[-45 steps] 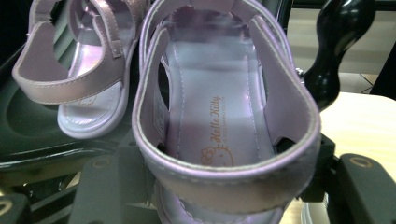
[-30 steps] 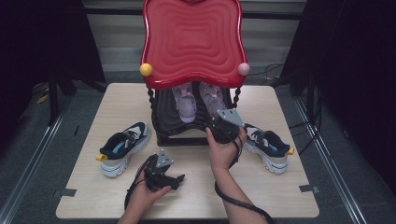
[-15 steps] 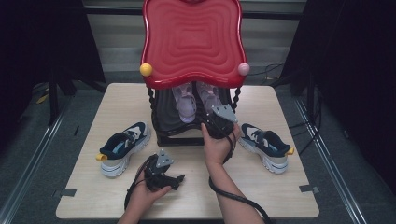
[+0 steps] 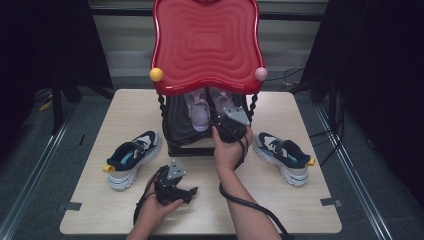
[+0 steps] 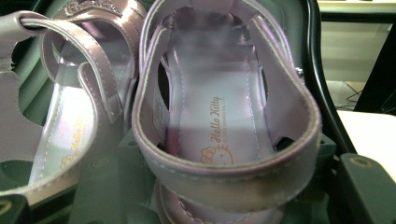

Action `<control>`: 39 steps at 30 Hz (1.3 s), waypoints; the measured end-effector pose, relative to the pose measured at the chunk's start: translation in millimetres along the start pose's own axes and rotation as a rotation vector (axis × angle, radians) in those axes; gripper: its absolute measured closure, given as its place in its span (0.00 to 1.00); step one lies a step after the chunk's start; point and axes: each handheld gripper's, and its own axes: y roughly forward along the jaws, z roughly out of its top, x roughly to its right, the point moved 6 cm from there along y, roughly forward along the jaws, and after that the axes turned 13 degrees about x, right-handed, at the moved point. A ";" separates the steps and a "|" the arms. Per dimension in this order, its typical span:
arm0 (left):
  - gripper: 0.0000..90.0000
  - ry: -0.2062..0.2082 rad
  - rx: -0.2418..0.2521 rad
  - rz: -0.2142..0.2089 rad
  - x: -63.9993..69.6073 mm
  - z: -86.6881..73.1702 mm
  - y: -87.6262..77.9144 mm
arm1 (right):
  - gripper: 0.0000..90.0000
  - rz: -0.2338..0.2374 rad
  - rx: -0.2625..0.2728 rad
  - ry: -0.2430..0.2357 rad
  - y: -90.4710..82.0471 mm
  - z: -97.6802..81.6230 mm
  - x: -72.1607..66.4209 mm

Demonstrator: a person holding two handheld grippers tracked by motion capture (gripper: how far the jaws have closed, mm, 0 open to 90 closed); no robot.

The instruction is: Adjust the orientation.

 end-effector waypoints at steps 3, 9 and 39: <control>0.14 0.000 0.001 0.000 0.0 0.0 0.1 | 0.41 -0.001 -0.002 -0.001 1.8 -0.1 -2.2; 0.14 0.000 0.001 0.000 0.0 0.0 0.1 | 0.41 0.003 0.005 0.002 4.9 0.1 -6.6; 0.14 0.000 0.001 -0.001 0.0 0.0 0.1 | 0.28 0.047 -0.015 0.021 8.0 -8.7 -9.4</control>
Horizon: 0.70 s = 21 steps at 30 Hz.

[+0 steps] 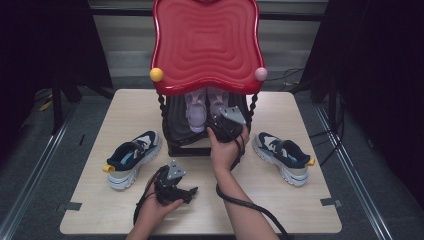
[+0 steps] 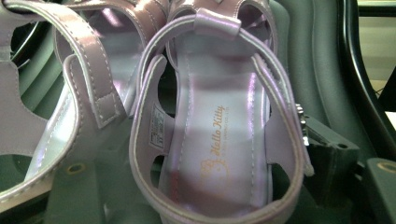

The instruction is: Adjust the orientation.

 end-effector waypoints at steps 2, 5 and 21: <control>0.14 0.000 0.000 0.000 0.0 0.0 0.0 | 0.27 0.007 -0.004 0.007 -0.3 0.2 0.2; 0.14 0.000 0.000 0.000 0.0 0.0 0.0 | 0.25 0.015 -0.013 0.005 -1.3 0.1 1.2; 0.14 0.000 0.000 0.000 0.0 0.0 0.0 | 0.25 0.055 -0.040 0.003 -15.7 -5.3 1.1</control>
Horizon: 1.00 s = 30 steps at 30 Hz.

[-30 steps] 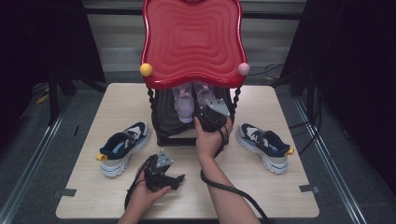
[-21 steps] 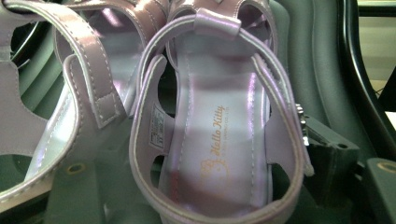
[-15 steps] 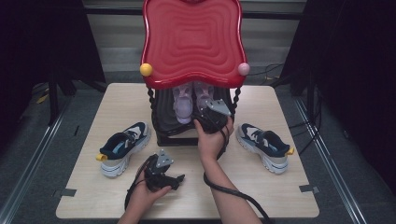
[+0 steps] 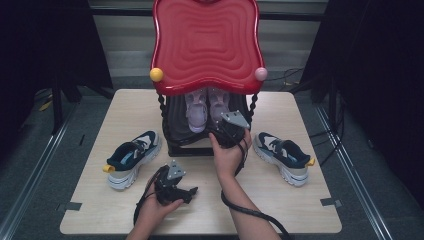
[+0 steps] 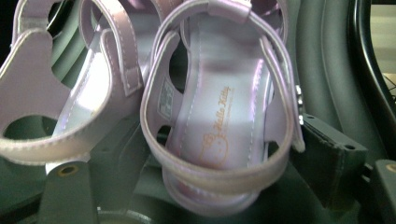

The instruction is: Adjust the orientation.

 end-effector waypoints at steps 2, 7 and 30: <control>0.14 0.000 0.000 0.000 0.0 0.0 0.0 | 0.26 0.012 0.003 0.001 -1.5 -1.0 -0.9; 0.14 0.001 0.000 0.000 -0.1 0.0 0.0 | 0.26 0.031 -0.004 -0.003 -3.9 -2.3 -3.0; 0.14 0.002 -0.001 0.000 -0.1 0.0 -0.1 | 0.24 0.130 -0.011 0.040 -31.7 -8.5 1.5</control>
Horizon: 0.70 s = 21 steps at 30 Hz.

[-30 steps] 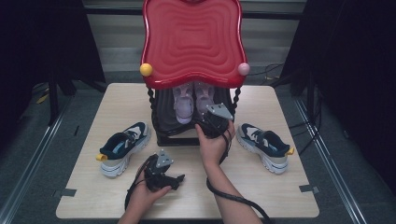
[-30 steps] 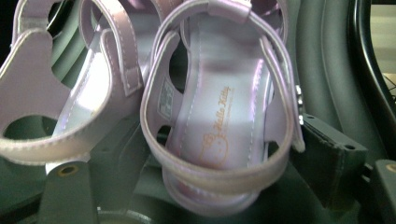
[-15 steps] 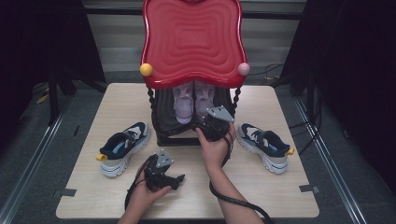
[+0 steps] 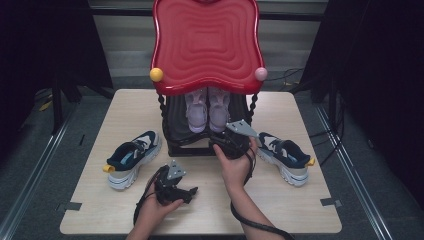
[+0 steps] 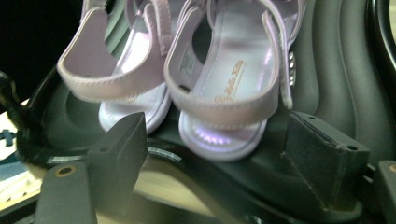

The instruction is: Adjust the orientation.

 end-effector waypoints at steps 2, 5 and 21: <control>0.14 0.000 0.000 0.000 0.0 0.0 0.0 | 0.24 0.025 -0.011 0.012 -3.2 -2.8 -1.7; 0.14 0.000 0.000 0.000 0.0 0.0 0.0 | 0.24 0.051 -0.013 -0.007 -8.7 -5.8 -4.4; 0.14 0.000 0.000 0.000 0.0 0.0 0.0 | 0.23 0.174 -0.048 -0.066 -39.1 -15.4 -5.1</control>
